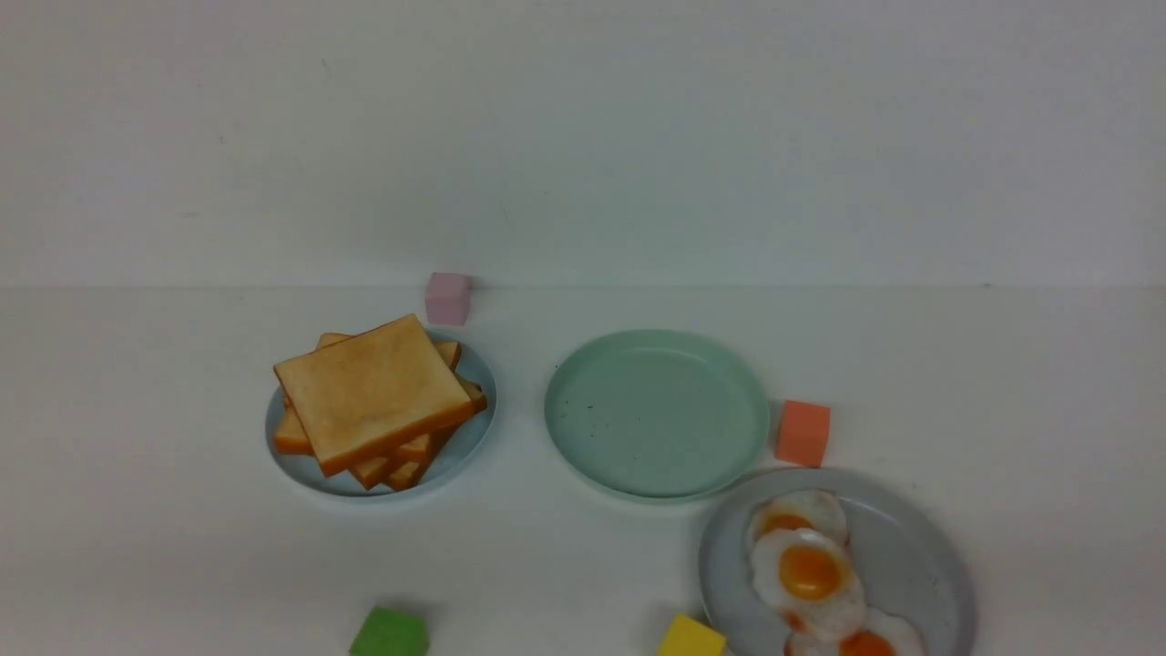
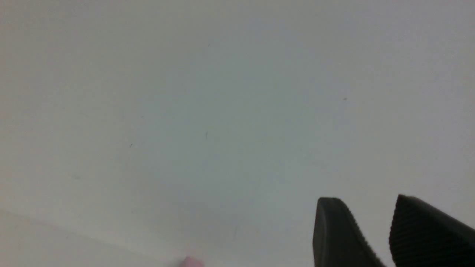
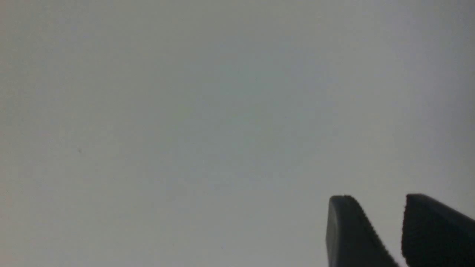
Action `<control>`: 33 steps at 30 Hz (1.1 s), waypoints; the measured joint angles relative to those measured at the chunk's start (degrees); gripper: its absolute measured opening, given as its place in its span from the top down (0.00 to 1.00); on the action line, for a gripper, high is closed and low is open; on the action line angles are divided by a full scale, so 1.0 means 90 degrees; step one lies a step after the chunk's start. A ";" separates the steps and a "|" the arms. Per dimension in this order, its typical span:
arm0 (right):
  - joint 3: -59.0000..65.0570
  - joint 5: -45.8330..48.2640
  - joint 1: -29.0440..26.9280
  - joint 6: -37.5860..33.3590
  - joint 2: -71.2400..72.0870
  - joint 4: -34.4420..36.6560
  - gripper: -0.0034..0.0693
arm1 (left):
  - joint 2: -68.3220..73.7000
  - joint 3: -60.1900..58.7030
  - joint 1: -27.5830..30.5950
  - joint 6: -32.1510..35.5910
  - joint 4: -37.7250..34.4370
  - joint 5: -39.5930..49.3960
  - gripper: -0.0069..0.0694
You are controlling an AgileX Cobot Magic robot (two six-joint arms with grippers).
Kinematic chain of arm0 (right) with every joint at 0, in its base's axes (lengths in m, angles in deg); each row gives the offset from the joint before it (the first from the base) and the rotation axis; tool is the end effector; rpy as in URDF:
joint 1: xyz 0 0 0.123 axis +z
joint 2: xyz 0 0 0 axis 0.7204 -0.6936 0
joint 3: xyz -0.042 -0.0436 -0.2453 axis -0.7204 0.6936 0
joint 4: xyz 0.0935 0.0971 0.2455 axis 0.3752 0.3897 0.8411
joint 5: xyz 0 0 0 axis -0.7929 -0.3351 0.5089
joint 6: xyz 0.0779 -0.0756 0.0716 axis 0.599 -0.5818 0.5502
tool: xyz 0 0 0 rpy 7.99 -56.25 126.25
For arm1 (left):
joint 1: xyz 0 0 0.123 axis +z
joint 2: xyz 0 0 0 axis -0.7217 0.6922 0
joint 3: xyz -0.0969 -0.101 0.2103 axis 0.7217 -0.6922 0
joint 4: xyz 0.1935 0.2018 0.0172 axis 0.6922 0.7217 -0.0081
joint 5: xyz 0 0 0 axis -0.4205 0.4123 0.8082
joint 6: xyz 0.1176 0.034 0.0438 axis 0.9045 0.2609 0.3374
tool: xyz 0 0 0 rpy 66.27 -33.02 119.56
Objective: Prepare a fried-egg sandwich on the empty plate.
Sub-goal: Use the left arm to grab a slice of bread
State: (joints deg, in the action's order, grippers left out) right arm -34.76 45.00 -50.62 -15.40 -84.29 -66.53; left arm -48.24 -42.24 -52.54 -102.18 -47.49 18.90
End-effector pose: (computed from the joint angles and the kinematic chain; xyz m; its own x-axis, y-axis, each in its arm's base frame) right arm 0.1411 -0.0137 0.2710 0.4323 0.3143 -0.8452 -0.0575 0.9450 0.3220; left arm 0.1451 -0.0203 0.2542 0.2572 -0.5285 -0.8091 0.3090 0.8382 -0.4493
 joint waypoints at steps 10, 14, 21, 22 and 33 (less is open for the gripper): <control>-0.3721 0.2126 0.0000 0.0573 -0.1324 -0.0071 0.62 | 0.1363 0.3078 0.0000 -0.0326 -0.0198 0.1488 0.60; -0.4910 0.3859 0.0000 0.0573 -0.2300 -0.0366 0.62 | 0.2512 0.4552 0.0000 -0.0451 -0.0469 0.3360 0.60; -0.4885 0.5015 0.0000 0.0573 -0.3731 -0.0495 0.62 | 0.4247 0.5268 0.0000 -0.0430 -0.0274 0.5616 0.60; -0.4801 0.4996 0.0011 0.0573 -0.3770 -0.0465 0.62 | 0.4330 0.5270 0.0000 -0.0430 -0.0244 0.5627 0.60; -0.4173 0.5947 0.1475 -0.0727 -0.4530 0.1093 0.62 | 0.6865 0.5289 0.0000 -0.0103 -0.1767 0.5745 0.60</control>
State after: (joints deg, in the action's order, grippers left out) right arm -72.32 98.52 -37.34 -21.94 -125.06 -56.69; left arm 13.55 5.36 -52.54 -103.10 -63.40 70.60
